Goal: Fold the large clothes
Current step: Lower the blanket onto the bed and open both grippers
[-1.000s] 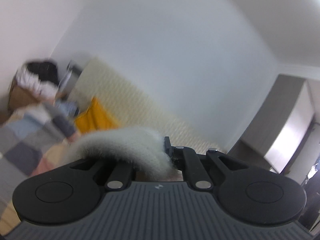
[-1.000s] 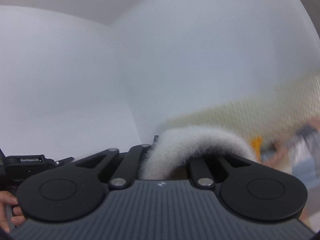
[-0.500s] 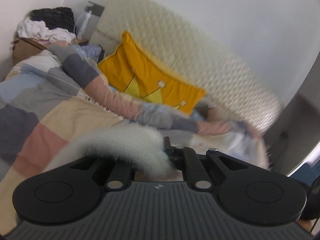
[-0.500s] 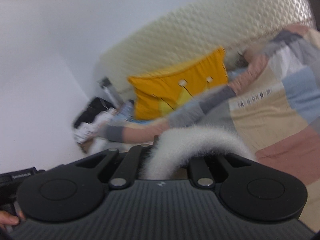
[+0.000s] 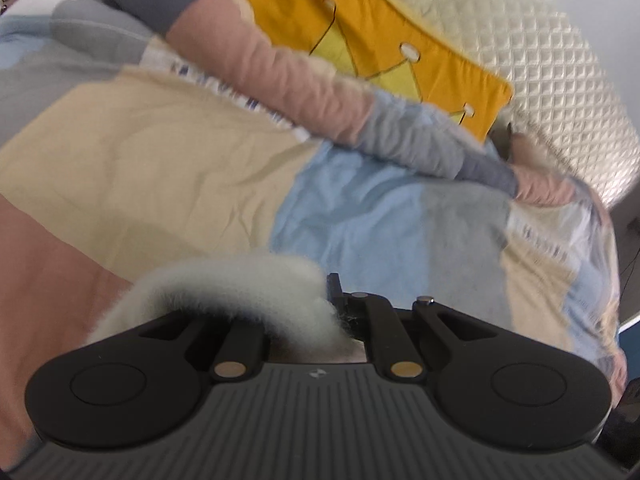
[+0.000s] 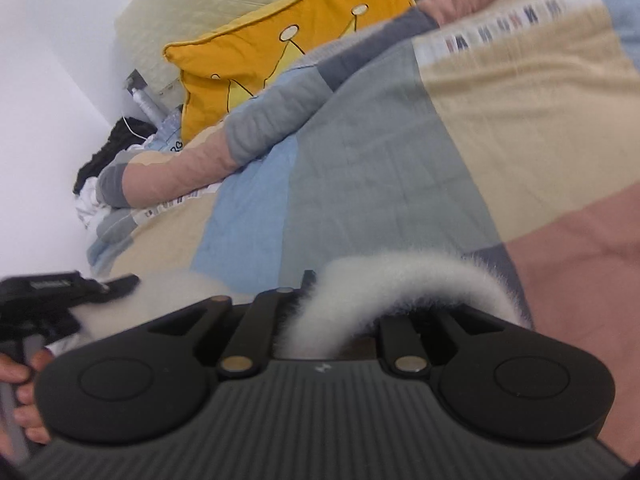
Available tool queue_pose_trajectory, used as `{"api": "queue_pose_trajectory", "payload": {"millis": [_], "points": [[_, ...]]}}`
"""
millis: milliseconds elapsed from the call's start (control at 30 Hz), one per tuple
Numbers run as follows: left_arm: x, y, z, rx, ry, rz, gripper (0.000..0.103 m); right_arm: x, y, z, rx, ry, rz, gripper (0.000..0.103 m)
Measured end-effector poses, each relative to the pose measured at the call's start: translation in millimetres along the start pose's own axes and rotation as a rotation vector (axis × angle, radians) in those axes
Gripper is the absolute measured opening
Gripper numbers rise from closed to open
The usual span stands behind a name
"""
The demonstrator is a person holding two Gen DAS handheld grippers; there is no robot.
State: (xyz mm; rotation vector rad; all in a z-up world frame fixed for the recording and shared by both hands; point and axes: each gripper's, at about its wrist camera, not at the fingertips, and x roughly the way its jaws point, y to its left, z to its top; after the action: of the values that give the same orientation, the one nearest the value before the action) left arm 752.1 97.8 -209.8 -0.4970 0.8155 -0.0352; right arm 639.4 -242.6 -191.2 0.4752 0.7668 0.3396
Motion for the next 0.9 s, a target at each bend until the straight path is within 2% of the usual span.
{"api": "queue_pose_trajectory", "payload": {"millis": [67, 100, 133, 167, 200, 233, 267, 300, 533, 733, 800, 900], "points": [[-1, 1, -3, 0.011, 0.004, -0.003, 0.008, 3, -3, 0, 0.023, 0.007, 0.014, 0.016], [-7, -1, -5, 0.020, 0.001, -0.008, 0.008, 6, -4, 0, 0.033, 0.009, 0.016, 0.020], [-11, -2, -6, 0.033, 0.001, -0.013, 0.008, 6, -3, 0, 0.037, 0.013, 0.019, 0.025], [-10, -2, -5, 0.043, 0.003, -0.017, 0.009, 9, -3, 0, 0.034, 0.021, 0.027, 0.037], [-19, -6, -7, 0.047, 0.005, -0.021, 0.018, 8, 0, 0, 0.024, 0.038, 0.042, 0.051], [-19, -6, -5, 0.049, 0.015, -0.042, 0.036, 10, 1, 0, 0.015, 0.054, 0.055, 0.056], [-25, -9, -5, 0.055, 0.021, -0.064, 0.047, 8, 6, -1, 0.008, 0.063, 0.064, 0.062], [-30, -12, -5, 0.062, 0.020, -0.077, 0.063, 5, 10, -1, 0.004, 0.063, 0.069, 0.064], [-89, -28, -19, 0.125, -0.008, -0.092, 0.065, -37, 32, -15, 0.008, 0.040, 0.079, 0.068], [-173, -27, -52, 0.143, -0.057, -0.090, 0.065, -103, 56, -41, -0.046, -0.013, 0.068, 0.068], [-207, -28, -68, 0.137, -0.075, -0.069, 0.065, -129, 68, -55, -0.090, -0.016, 0.057, 0.068], [-261, -34, -91, 0.172, -0.124, -0.083, 0.065, -170, 83, -74, -0.126, -0.033, 0.070, 0.068]]}}
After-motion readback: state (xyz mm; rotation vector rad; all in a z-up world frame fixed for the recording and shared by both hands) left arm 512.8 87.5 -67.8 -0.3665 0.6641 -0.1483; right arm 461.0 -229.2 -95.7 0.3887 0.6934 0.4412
